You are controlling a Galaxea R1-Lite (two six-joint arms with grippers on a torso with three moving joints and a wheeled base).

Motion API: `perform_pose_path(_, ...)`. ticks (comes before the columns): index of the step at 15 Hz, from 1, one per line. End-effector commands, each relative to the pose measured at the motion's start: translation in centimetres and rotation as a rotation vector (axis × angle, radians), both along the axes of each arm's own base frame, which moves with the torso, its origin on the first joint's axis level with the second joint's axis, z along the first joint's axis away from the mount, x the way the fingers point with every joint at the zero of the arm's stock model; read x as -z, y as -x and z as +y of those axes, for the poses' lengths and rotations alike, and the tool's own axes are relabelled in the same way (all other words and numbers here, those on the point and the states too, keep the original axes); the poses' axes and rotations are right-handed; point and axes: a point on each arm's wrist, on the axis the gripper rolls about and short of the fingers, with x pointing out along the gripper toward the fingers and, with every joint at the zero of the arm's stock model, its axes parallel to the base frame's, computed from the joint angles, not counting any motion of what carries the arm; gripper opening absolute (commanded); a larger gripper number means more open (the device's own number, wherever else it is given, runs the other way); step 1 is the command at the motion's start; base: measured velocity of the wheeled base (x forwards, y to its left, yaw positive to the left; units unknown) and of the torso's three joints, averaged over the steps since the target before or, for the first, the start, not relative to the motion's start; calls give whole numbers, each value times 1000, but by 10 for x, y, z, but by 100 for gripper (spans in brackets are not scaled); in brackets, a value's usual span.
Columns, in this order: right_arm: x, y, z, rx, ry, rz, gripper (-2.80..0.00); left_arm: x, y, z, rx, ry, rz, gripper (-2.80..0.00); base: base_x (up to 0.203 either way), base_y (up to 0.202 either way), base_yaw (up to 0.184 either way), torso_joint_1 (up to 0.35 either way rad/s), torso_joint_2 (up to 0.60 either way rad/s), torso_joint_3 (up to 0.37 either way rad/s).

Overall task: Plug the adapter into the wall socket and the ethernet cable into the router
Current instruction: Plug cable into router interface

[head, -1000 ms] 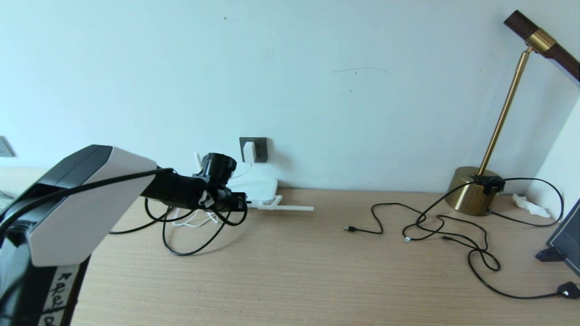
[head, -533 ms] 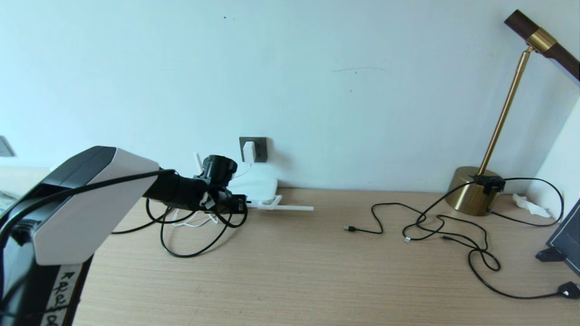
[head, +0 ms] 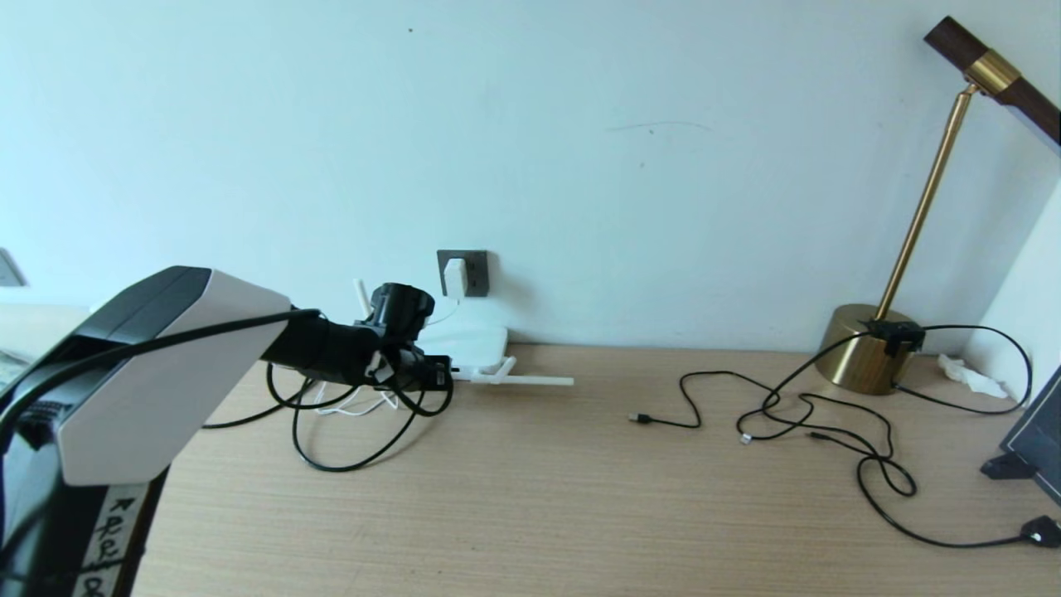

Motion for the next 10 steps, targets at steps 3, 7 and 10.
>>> perform_pose_path(3, 0, 0, 0, 0, 0, 2, -280, -2, 2, -6, 10, 2, -3, -280, 0, 0, 0, 0, 0, 0)
perform_pose_path(7, 0, 0, 0, 0, 0, 0, -280, -1, 2, -6, 10, 0, 0, -280, 0, 0, 0, 0, 0, 0)
perform_pose_path(10, 0, 0, 0, 0, 0, 2, -280, -1, 1, -6, 7, 4, -2, -280, 0, 0, 0, 0, 0, 0)
